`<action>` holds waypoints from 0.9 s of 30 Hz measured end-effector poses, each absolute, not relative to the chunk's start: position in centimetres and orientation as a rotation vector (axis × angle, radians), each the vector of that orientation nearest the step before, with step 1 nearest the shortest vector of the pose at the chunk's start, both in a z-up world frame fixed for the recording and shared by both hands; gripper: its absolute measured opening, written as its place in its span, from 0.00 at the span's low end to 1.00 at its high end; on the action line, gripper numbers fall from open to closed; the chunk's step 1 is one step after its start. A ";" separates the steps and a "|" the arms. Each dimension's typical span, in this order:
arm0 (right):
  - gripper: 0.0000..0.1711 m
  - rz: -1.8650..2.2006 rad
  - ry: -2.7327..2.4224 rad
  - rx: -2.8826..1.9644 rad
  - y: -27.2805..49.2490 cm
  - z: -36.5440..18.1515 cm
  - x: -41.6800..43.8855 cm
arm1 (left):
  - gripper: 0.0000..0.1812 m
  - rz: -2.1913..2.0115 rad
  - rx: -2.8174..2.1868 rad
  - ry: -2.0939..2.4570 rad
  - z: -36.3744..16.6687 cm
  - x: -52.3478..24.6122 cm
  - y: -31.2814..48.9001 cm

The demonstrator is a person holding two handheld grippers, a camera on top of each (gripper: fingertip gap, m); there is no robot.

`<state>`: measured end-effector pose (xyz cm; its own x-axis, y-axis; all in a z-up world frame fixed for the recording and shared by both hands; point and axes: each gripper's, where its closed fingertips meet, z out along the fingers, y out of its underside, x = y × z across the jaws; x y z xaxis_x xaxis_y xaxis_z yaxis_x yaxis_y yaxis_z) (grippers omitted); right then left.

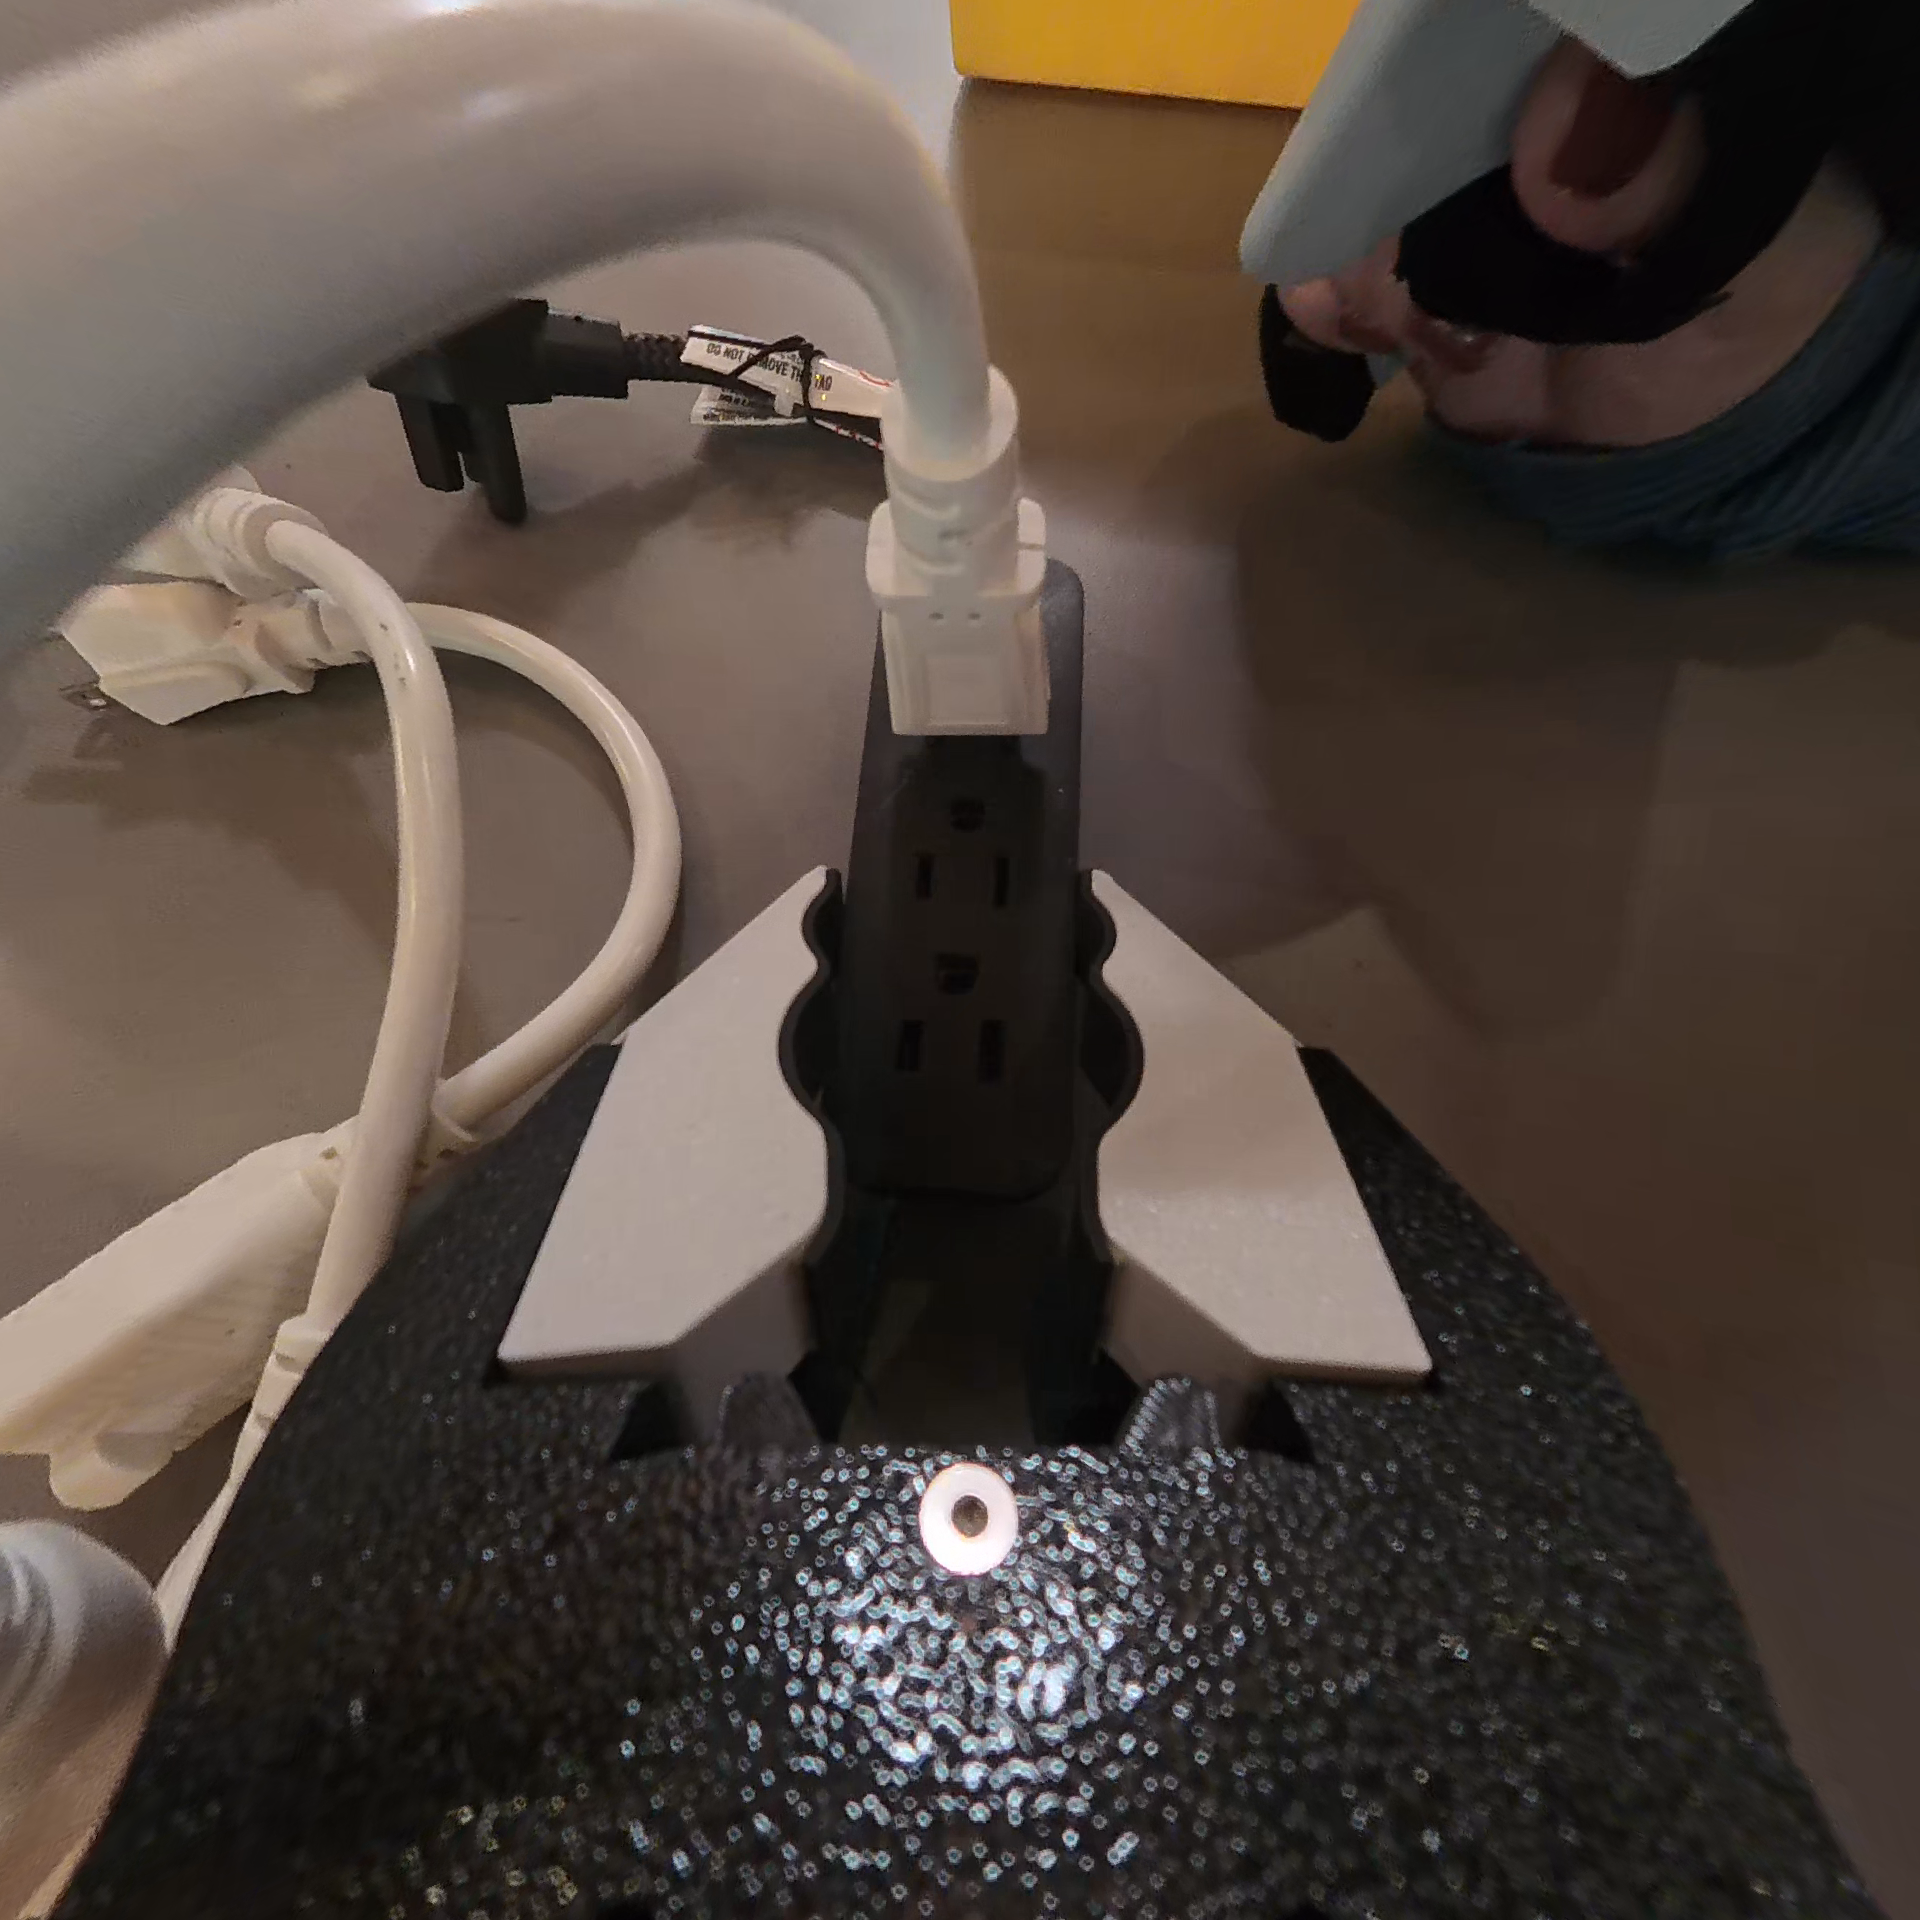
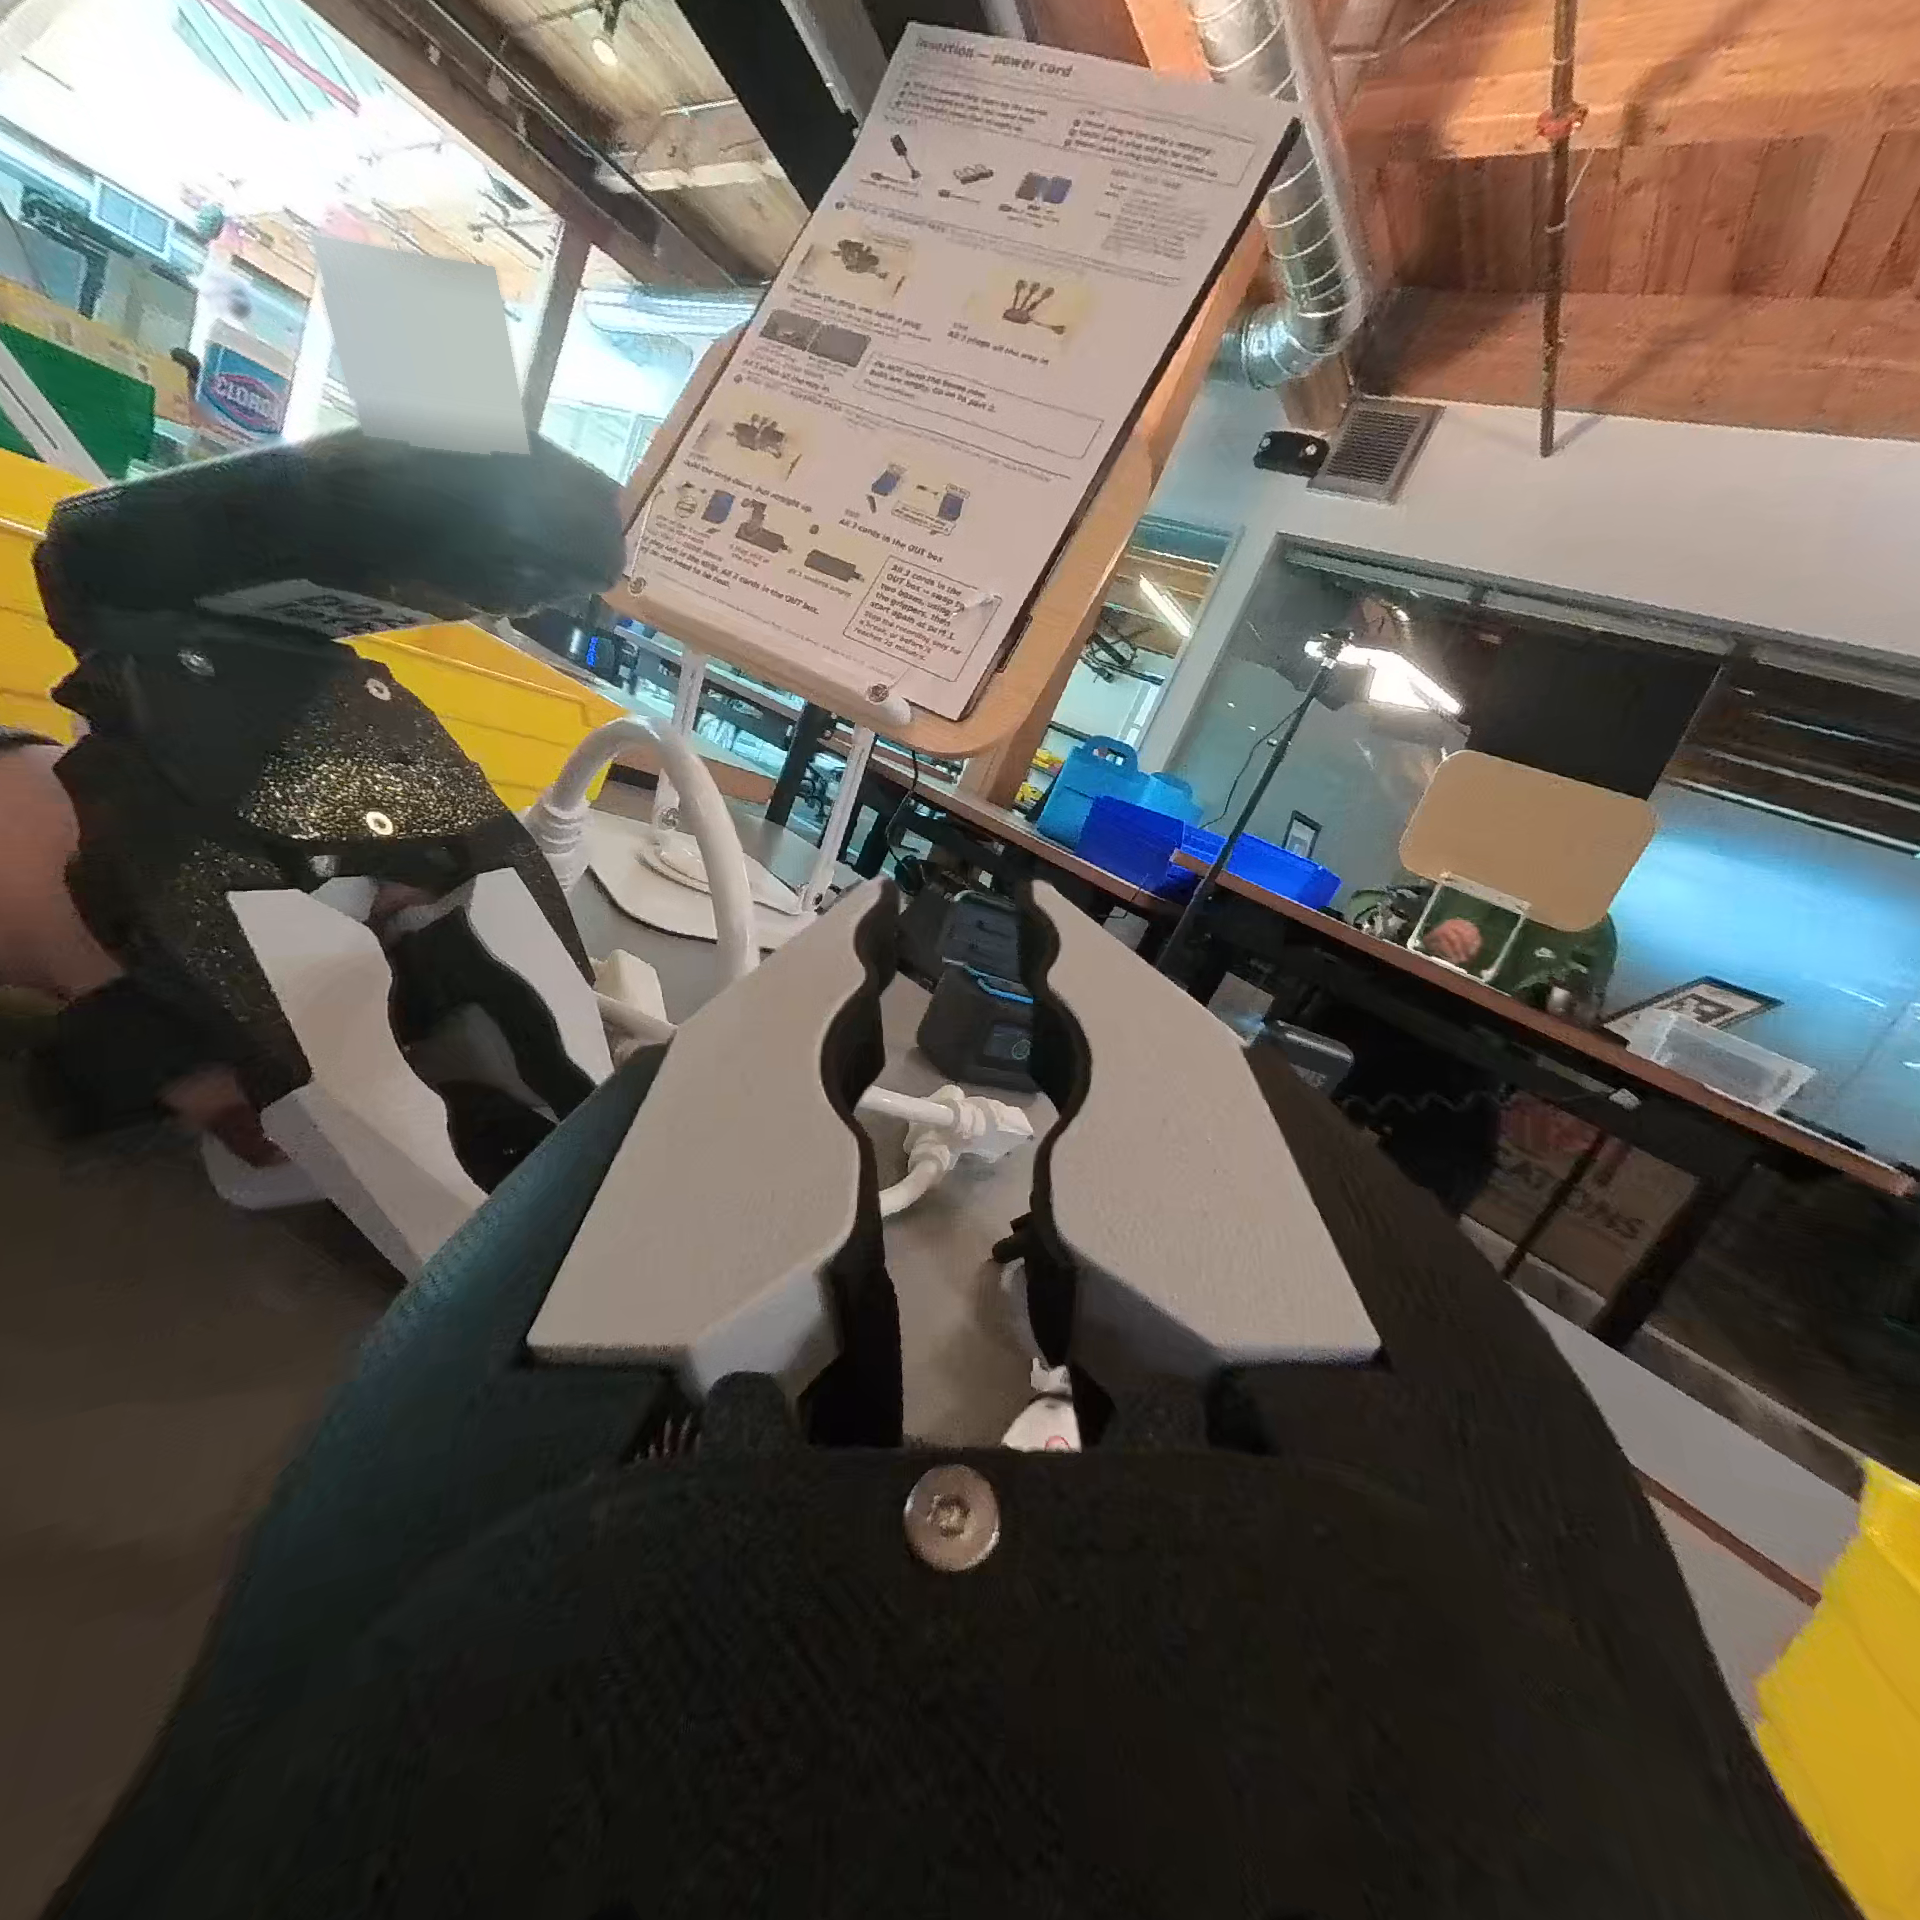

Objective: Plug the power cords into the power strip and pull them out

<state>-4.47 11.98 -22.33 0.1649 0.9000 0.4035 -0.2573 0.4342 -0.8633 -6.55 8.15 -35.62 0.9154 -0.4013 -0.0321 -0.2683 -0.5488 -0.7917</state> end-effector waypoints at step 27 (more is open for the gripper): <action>0.08 0.967 -1.418 -1.192 10.1 -28.1 -8.5 | 0.24 -0.180 -2.182 0.467 -35.6 -6.6 8.2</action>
